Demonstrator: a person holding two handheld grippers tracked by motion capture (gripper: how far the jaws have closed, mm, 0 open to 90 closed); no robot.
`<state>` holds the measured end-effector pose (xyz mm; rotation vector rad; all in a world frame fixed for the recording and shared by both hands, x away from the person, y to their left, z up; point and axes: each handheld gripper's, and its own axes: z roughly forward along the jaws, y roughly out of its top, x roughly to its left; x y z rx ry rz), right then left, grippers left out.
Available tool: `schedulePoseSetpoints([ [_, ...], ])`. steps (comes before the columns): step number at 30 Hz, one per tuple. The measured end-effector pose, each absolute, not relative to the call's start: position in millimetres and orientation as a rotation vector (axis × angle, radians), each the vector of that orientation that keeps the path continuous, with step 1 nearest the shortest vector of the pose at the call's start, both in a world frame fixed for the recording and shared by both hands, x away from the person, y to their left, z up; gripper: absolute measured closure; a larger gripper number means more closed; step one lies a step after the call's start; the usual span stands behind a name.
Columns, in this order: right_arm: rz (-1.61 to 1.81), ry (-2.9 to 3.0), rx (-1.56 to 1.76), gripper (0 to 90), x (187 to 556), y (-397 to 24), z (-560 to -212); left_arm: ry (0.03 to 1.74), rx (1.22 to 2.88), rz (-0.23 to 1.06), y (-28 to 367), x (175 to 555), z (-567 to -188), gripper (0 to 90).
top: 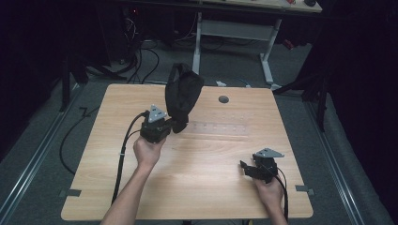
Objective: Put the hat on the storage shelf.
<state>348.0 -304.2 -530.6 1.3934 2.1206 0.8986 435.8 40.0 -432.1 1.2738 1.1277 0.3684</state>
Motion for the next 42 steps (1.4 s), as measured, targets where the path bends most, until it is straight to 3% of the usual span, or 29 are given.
schedulePoseSetpoints([
  [16, 0.898, 2.12, 1.394, 36.0, 348, -304, -531, 1.183, 1.258, 0.29, 45, 434, -443, 82.3],
  [27, 0.897, 2.121, 1.388, 35.9, 348, -304, -531, 1.205, 1.293, 0.321, 49, 427, -443, 46.0],
  [32, 0.898, 2.12, 1.392, 35.9, 348, -304, -531, 1.21, 1.299, 0.314, 54, 421, -443, 40.1],
  [42, 0.898, 2.121, 1.393, 35.9, 348, -304, -531, 1.203, 1.303, 0.28, 61, 407, -440, 37.7],
])
